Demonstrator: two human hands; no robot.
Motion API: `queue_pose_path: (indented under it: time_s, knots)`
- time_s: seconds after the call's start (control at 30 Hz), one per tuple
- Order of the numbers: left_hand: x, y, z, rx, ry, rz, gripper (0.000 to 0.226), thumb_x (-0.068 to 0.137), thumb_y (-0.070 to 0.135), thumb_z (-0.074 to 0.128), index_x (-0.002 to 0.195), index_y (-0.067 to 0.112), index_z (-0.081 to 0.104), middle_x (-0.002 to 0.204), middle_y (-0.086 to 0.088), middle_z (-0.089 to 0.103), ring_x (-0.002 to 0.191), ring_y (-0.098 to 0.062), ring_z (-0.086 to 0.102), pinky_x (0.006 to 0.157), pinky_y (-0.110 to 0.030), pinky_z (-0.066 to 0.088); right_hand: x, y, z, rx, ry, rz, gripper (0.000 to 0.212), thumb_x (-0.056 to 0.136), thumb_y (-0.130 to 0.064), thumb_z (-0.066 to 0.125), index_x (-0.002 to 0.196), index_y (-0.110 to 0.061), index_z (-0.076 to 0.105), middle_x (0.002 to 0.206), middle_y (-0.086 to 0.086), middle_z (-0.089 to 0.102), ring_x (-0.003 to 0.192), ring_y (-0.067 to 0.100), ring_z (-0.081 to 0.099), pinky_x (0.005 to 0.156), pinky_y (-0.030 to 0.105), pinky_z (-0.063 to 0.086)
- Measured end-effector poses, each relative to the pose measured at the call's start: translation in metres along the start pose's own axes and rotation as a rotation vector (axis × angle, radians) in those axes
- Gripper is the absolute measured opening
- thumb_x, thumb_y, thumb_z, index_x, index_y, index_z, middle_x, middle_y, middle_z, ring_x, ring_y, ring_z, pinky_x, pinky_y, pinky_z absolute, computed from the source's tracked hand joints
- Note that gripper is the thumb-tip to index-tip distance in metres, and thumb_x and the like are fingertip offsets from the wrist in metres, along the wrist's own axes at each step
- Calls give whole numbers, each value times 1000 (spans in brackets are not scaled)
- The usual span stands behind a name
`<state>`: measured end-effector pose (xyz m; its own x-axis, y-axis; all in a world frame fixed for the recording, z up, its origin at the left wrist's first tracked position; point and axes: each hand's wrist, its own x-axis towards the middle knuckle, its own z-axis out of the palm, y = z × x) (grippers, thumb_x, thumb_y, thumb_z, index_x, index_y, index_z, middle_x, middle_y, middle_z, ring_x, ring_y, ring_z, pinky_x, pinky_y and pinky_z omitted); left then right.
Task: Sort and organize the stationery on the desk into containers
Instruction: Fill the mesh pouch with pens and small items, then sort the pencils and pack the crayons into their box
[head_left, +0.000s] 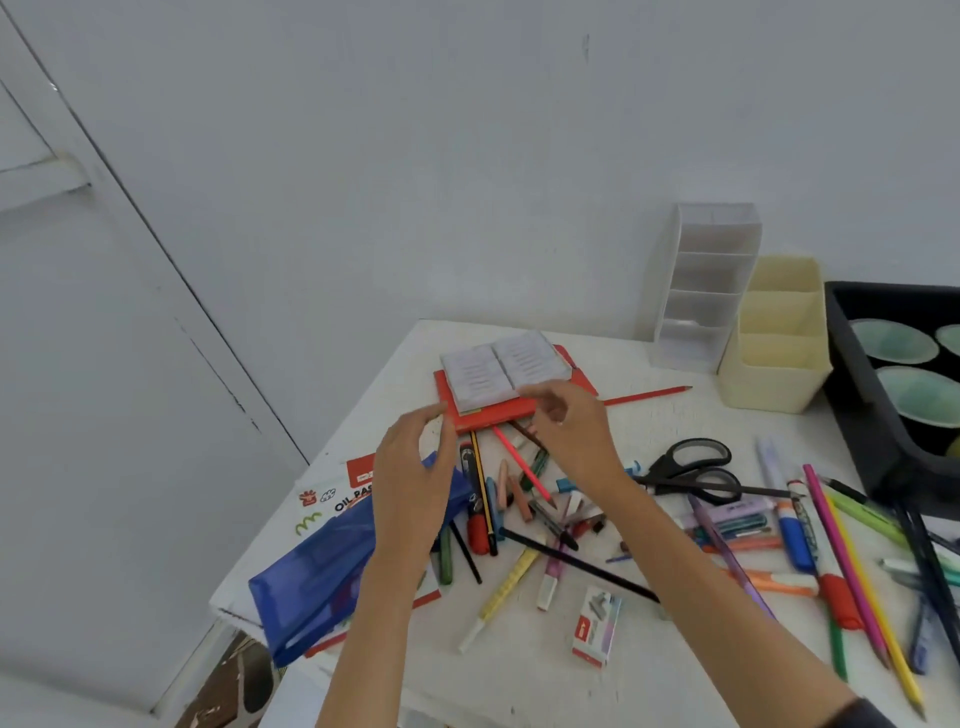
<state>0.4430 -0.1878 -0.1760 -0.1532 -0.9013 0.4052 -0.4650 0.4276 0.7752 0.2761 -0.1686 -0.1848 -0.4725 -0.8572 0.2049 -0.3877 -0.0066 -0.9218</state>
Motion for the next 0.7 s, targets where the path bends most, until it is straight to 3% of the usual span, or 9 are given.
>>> queue_pose_path:
  time_s: [0.13,0.23,0.33,0.47,0.7]
  knots:
    - [45,0,37,-76,-47,-88,21,94,14,51,111,16,63,115,5,61,110,-8,53,96,-24,41,42,14,-18,-56,143,22,33,85,9,49,108,-7,66,110,10,61,86,9,53,78,6,42]
    - [70,-9,63,-19,-141,-147,27,92,9,50,117,12,60,121,-2,57,117,-16,50,102,-27,36,69,26,-22,-122,127,75,36,87,5,49,121,-5,59,120,13,58,100,19,56,88,23,44]
    - [83,-18,79,59,-269,-230,39,94,12,48,133,8,47,139,-10,44,130,-22,39,109,-28,27,81,36,-19,-126,53,147,36,91,-2,48,127,-3,53,125,12,57,109,23,55,92,25,43]
    - [86,-23,87,90,-302,-315,43,96,14,45,138,2,41,144,-14,38,133,-23,34,109,-27,23,79,42,-16,-130,-3,143,29,95,-6,46,121,-6,60,118,8,64,96,9,53,73,6,35]
    - [75,-4,79,33,-209,-256,39,96,15,49,133,4,48,148,-11,35,138,-18,29,107,-20,18,73,35,-25,113,215,231,22,92,-9,55,111,-9,67,108,3,66,96,9,58,72,7,42]
